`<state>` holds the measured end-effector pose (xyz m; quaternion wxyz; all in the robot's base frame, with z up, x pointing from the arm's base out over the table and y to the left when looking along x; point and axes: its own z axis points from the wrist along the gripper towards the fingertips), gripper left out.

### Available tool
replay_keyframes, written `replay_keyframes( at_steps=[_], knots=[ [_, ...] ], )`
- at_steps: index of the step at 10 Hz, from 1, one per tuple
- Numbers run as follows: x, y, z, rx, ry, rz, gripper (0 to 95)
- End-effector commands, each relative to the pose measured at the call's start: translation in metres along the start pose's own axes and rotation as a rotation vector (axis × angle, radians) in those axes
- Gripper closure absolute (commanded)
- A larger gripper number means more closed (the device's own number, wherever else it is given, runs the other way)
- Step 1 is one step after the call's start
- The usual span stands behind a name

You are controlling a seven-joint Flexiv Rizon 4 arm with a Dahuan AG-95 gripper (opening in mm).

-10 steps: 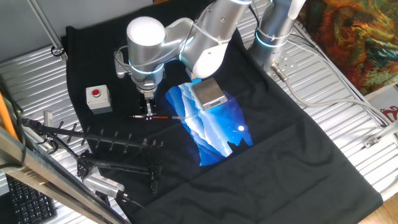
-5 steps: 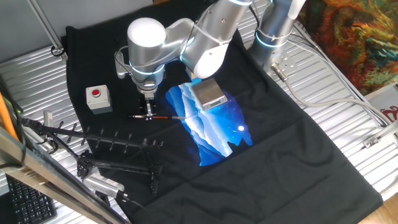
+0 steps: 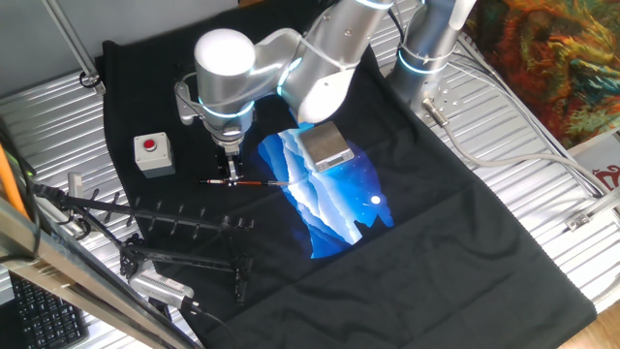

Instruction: Place the brush on the pen rack

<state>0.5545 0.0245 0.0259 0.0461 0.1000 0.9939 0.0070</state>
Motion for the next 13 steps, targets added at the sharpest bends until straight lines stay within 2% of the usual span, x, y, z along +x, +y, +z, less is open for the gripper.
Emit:
replay_keyframes(
  at_steps=[1, 8, 13],
  knots=[
    [-0.0011, 0.0006, 0.0036, 0.042, -0.009, 0.053, 76.0],
    [-0.0022, 0.0013, 0.0036, 0.022, -0.033, 0.048, 76.0],
    [-0.0024, 0.0011, 0.0039, 0.003, -0.031, 0.056, 76.0]
  ],
)
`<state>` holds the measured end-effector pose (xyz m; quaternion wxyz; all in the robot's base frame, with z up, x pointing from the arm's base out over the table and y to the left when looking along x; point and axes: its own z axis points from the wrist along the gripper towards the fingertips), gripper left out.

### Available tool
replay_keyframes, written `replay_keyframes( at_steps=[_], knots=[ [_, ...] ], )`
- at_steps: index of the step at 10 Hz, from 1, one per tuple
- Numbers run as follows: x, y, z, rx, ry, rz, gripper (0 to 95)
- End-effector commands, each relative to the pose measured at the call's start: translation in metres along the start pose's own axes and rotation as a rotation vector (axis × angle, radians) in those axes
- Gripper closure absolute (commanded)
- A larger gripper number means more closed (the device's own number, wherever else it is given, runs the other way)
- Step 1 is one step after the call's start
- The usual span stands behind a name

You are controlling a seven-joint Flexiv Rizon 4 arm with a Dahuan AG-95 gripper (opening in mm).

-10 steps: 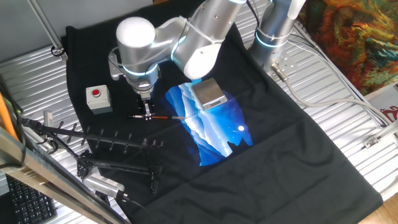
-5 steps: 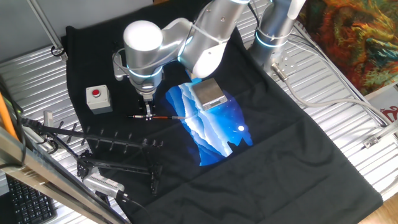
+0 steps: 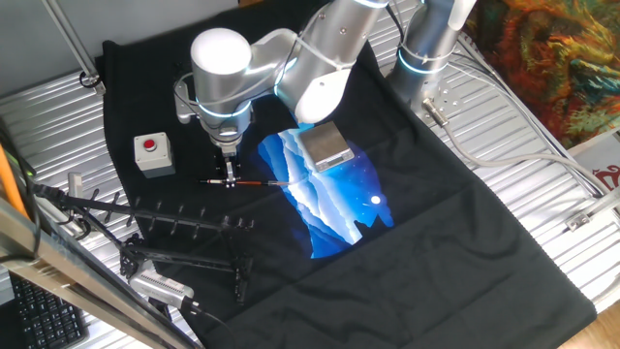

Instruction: Place the brush on the pen rack

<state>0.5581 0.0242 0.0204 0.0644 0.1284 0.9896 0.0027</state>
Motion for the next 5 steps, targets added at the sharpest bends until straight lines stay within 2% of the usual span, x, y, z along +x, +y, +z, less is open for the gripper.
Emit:
replay_keyframes(
  at_steps=[1, 5],
  knots=[
    [0.0006, 0.0006, -0.0017, -0.005, 0.007, 0.0, 76.0],
    [0.0, -0.0006, 0.0003, -0.013, 0.009, 0.001, 76.0]
  ],
)
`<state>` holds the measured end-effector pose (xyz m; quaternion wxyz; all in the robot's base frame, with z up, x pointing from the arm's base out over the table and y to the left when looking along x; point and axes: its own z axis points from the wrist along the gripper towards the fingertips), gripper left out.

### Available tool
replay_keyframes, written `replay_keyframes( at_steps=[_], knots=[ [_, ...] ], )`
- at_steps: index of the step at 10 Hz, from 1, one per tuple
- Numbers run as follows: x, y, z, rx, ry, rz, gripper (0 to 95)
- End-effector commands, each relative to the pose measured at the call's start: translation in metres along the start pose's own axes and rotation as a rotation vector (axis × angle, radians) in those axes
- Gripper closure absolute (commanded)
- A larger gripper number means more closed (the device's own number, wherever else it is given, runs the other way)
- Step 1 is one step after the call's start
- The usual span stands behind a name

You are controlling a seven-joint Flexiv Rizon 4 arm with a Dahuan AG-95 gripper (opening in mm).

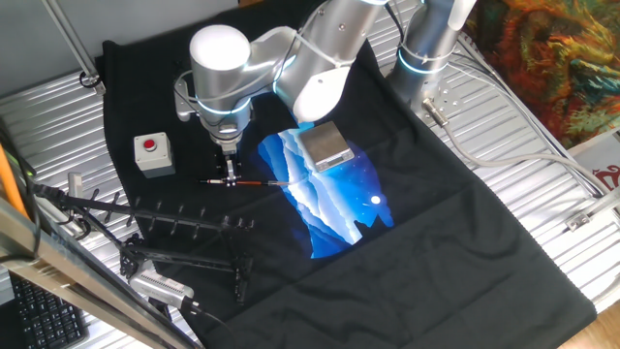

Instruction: Place the brush on the pen rack

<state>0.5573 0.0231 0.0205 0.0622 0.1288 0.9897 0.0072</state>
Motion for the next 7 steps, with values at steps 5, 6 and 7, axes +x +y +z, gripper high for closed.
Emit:
replay_keyframes(
  at_steps=[5, 6, 7],
  knots=[
    [-0.003, 0.0006, 0.0053, -0.012, 0.003, 0.0, 76.0],
    [-0.0036, 0.0011, 0.0063, -0.012, 0.003, 0.0, 76.0],
    [-0.0041, 0.0009, 0.0072, -0.011, 0.002, 0.0, 76.0]
  ],
)
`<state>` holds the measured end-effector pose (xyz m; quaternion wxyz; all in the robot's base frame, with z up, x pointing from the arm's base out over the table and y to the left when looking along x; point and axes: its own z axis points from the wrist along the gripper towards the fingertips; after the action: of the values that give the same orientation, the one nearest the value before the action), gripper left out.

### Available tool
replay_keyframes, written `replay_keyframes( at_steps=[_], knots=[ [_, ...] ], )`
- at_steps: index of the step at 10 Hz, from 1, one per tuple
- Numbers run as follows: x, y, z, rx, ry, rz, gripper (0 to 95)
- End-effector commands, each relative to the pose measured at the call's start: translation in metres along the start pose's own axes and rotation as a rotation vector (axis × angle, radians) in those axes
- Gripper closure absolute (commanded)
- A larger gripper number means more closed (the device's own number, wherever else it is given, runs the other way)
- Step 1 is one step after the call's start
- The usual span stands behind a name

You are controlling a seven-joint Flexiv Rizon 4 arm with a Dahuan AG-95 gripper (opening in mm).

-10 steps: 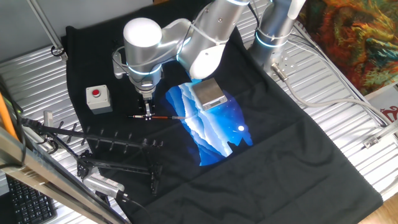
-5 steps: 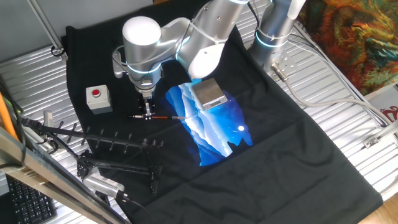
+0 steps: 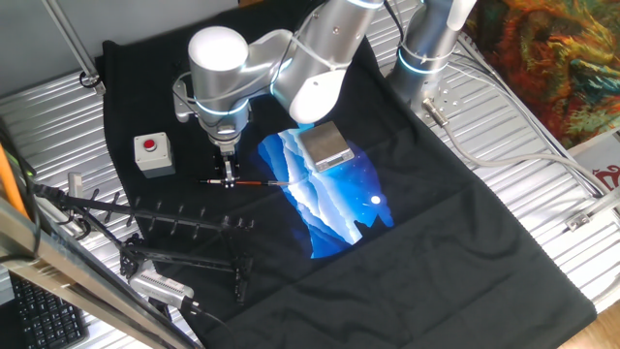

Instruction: Place the brush on the pen rack

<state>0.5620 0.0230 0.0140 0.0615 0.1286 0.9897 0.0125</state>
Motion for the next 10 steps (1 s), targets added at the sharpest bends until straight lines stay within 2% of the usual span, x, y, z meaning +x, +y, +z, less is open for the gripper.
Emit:
replay_keyframes(
  at_steps=[1, 10],
  knots=[
    [-0.0007, -0.0003, 0.0007, -0.003, -0.001, -0.001, 76.0],
    [-0.0037, -0.0032, 0.0055, -0.004, -0.001, -0.007, 76.0]
  ],
)
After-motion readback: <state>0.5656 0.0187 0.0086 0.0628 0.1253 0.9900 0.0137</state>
